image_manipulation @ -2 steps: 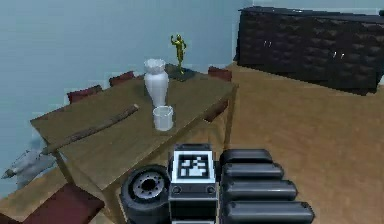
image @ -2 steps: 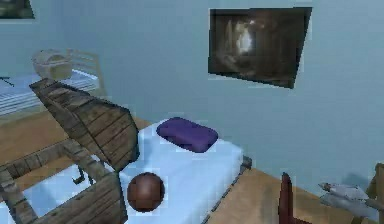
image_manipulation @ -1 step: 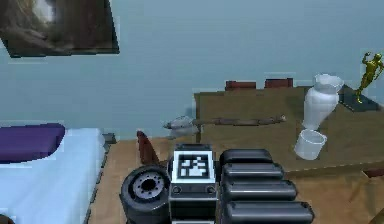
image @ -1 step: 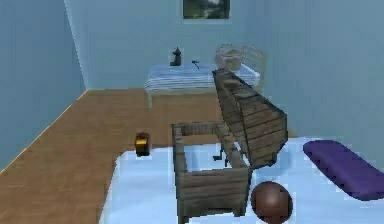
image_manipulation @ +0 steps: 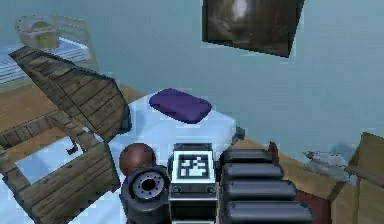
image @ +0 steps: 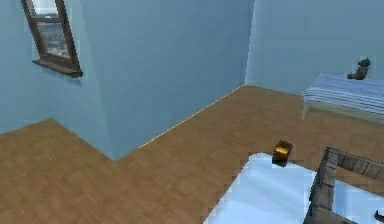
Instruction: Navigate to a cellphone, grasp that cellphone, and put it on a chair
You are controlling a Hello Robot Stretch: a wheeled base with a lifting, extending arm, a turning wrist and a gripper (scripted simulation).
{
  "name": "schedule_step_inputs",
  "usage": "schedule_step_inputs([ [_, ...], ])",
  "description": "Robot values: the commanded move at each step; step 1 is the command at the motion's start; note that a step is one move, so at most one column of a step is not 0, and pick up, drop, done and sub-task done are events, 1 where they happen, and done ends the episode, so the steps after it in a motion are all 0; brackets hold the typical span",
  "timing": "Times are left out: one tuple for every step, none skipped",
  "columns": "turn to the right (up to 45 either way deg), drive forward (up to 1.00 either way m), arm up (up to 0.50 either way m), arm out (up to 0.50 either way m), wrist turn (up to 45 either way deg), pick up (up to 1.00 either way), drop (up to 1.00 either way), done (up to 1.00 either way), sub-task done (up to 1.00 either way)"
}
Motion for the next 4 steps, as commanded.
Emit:
schedule_step_inputs([
  [-45.0,0.00,0.00,0.00,0.0,0.00,0.00,0.00,0.00],
  [45.0,0.00,0.00,0.00,0.0,0.00,0.00,0.00,0.00],
  [45.0,0.00,0.00,0.00,0.0,0.00,0.00,0.00,0.00],
  [45.0,0.00,0.00,0.00,0.0,0.00,0.00,0.00,0.00],
])
